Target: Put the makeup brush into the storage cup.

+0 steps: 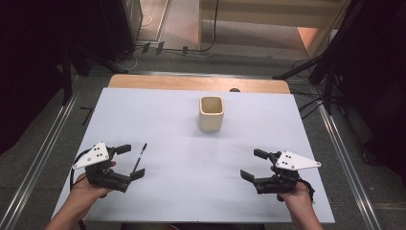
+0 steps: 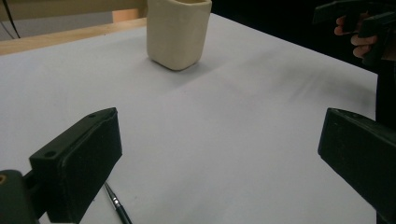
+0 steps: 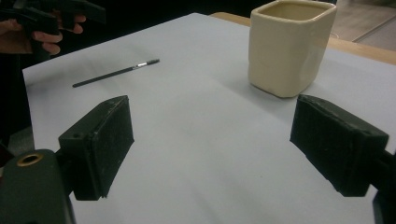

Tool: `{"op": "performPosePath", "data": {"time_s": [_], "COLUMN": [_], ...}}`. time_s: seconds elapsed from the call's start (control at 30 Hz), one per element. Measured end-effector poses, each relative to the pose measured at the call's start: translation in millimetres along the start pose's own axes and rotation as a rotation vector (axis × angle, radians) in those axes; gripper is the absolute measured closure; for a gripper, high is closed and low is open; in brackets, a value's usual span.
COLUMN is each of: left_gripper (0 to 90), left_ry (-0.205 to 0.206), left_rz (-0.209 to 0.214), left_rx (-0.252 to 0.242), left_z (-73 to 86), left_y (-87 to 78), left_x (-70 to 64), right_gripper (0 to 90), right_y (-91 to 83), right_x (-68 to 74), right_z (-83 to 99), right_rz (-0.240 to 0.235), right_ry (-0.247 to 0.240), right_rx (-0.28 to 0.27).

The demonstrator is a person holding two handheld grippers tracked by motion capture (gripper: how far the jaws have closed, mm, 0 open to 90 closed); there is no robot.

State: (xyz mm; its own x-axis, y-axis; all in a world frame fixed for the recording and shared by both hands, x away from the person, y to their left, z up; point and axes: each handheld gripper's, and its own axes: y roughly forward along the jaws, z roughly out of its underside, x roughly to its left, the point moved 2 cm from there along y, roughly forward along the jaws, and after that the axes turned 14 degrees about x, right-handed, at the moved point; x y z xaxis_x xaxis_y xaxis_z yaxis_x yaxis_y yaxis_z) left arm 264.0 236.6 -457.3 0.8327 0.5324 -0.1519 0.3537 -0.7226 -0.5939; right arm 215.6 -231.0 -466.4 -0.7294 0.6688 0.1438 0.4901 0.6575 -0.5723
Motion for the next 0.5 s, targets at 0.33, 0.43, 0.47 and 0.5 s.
{"op": "performPosePath", "data": {"time_s": [0.33,0.43,0.47,0.5], "left_gripper": [0.0,0.0,0.0,0.0], "left_ry": [-0.008,-0.006,-0.005,-0.008], "left_rz": [-0.010,-0.010,-0.013,-0.014], "left_rx": [0.005,0.004,0.005,0.003], "left_z": [0.3,0.3,0.6,0.5], "left_y": [-0.4,-0.8,-1.1,-1.3], "left_x": [1.3,1.2,1.1,1.0], "right_gripper": [14.2,14.2,14.1,14.2], "right_y": [0.9,1.2,1.4,1.5], "right_x": [-0.4,-0.1,0.0,0.0], "right_z": [-0.3,-0.4,-0.6,-0.6], "right_rz": [-0.002,-0.002,-0.002,-0.003], "right_ry": [-0.005,-0.006,-0.005,-0.005], "right_rx": [0.005,0.007,0.007,0.007]}}
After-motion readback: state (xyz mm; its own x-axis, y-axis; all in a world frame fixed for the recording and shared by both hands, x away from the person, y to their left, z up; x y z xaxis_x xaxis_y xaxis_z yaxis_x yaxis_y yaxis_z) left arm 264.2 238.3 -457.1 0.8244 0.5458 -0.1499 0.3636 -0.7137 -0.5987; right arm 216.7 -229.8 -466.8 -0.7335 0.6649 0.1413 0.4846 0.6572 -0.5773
